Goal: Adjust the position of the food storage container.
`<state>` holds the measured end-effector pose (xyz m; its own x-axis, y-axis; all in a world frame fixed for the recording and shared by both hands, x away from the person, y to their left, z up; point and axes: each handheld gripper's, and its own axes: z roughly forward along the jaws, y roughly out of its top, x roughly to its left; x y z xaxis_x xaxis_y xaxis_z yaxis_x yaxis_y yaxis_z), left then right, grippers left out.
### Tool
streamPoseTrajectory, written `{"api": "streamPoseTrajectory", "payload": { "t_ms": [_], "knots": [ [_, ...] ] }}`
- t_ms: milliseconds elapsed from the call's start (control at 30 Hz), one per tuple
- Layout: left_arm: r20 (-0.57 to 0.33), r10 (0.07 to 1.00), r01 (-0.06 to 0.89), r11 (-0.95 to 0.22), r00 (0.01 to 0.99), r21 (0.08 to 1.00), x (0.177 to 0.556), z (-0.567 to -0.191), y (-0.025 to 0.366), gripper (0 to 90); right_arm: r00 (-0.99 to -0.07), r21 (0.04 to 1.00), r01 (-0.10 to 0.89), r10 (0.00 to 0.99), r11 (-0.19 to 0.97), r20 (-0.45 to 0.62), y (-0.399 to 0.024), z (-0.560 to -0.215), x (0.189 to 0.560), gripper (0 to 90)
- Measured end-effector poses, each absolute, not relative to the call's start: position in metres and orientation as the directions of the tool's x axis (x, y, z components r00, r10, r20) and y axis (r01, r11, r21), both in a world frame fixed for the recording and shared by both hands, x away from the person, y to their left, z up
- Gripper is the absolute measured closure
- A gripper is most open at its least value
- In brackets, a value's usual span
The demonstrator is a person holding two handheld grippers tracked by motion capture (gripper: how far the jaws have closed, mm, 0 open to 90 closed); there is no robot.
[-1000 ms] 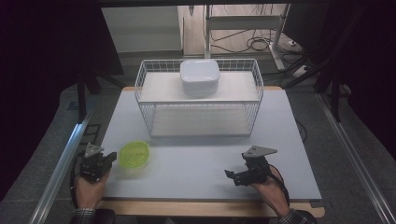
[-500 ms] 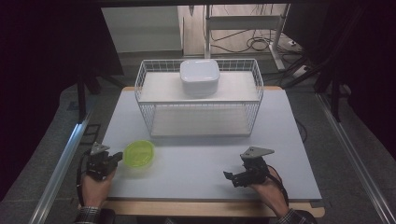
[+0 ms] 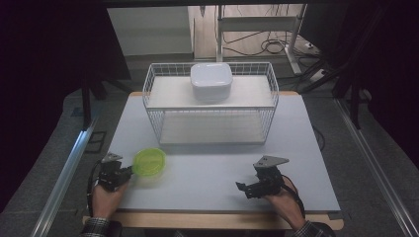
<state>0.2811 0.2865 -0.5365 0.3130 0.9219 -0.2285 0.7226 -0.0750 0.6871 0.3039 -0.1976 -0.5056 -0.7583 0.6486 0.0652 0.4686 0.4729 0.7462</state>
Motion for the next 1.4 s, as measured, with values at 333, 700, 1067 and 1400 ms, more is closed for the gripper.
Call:
{"api": "streamPoseTrajectory", "payload": {
  "t_ms": [333,700,1067,1400],
  "knots": [
    [-0.231,0.897,0.718,-0.126,0.378,0.684,0.296,-0.540,0.263,89.9,-0.765,0.741,0.466,0.641,0.484,0.063,-0.195,-0.508,0.305,4.5],
    [-0.240,0.860,0.700,-0.172,0.449,0.693,0.304,-0.541,0.234,89.9,-0.769,0.736,0.467,0.636,0.489,0.065,-0.193,-0.509,0.305,4.5],
    [-0.217,0.822,0.671,-0.245,0.526,0.700,0.305,-0.541,0.198,89.9,-0.773,0.733,0.467,0.631,0.494,0.068,-0.191,-0.510,0.305,4.4],
    [-0.184,0.783,0.634,-0.316,0.595,0.706,0.299,-0.540,0.169,89.9,-0.775,0.732,0.468,0.628,0.496,0.070,-0.191,-0.511,0.304,4.5]
  ]
}}
